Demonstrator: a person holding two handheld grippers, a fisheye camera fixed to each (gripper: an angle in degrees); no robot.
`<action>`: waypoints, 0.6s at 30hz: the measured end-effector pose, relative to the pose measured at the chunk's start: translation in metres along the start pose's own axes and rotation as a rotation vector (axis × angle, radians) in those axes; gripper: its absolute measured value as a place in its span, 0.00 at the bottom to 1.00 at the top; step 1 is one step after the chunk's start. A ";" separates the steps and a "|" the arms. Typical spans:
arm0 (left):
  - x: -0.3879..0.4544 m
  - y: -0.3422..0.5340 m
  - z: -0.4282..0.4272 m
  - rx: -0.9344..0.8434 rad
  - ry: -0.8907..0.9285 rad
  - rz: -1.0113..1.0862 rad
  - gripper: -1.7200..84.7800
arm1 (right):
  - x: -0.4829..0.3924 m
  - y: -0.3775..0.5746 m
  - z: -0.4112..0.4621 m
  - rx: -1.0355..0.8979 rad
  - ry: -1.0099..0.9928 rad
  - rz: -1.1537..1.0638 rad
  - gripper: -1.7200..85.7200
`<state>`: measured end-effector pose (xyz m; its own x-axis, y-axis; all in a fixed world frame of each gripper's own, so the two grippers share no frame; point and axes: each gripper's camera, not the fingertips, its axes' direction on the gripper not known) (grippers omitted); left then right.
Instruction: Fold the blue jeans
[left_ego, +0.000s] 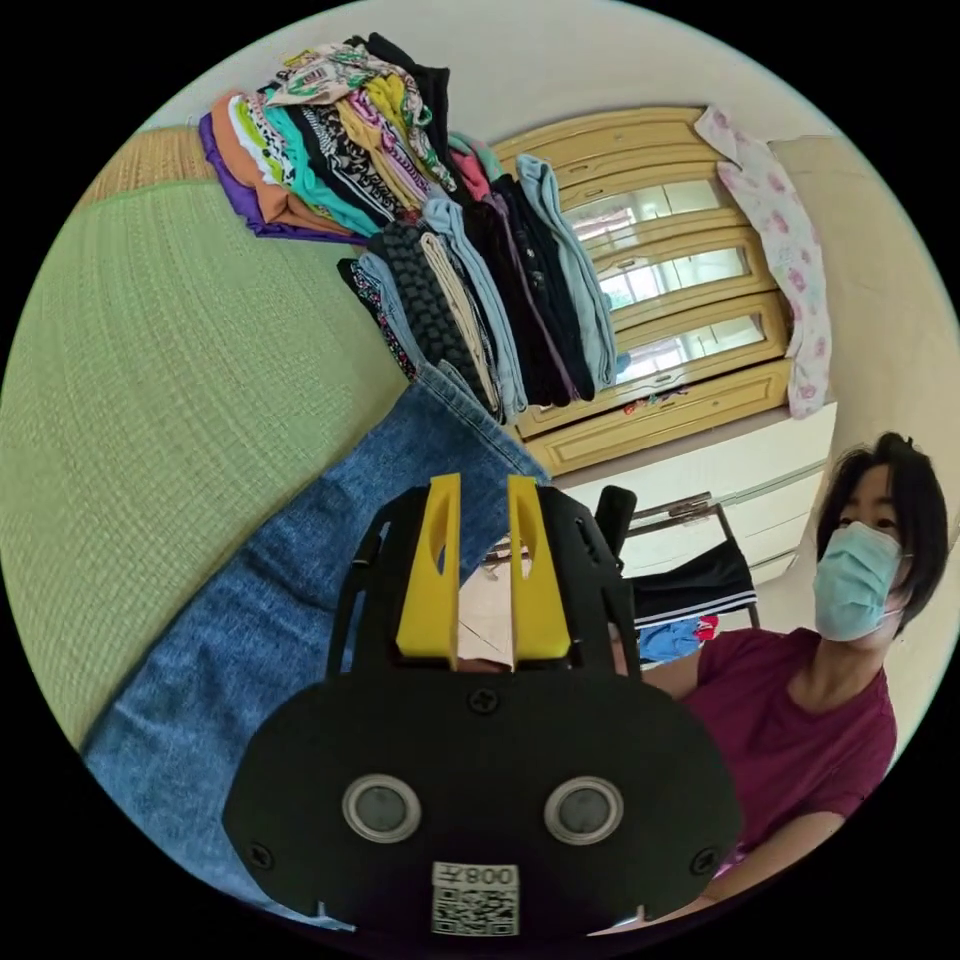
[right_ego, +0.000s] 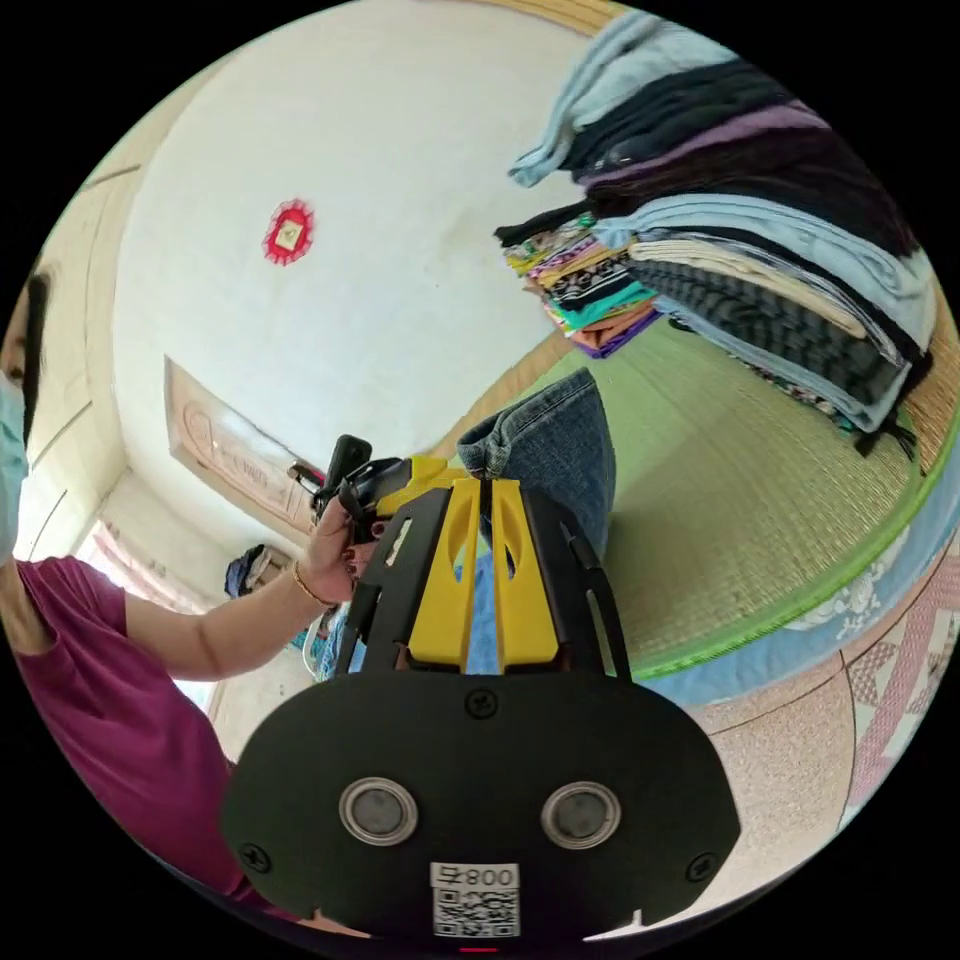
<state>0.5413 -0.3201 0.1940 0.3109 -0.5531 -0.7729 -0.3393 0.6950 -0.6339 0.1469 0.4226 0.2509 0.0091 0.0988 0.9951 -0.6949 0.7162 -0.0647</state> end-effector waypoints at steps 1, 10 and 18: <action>-0.004 0.010 -0.018 0.006 0.006 -0.031 0.12 | -0.007 0.001 0.009 -0.019 -0.002 -0.015 0.04; -0.058 0.085 -0.120 0.129 0.092 -0.266 0.14 | -0.068 0.023 0.097 -0.227 -0.062 -0.093 0.04; -0.060 0.155 -0.215 0.227 0.108 -0.288 0.11 | -0.132 0.030 0.158 -0.357 -0.143 -0.187 0.04</action>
<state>0.2789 -0.2784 0.1358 0.2658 -0.7771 -0.5705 -0.0427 0.5817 -0.8123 0.0105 0.3219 0.1295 -0.0060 -0.1344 0.9909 -0.3984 0.9092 0.1209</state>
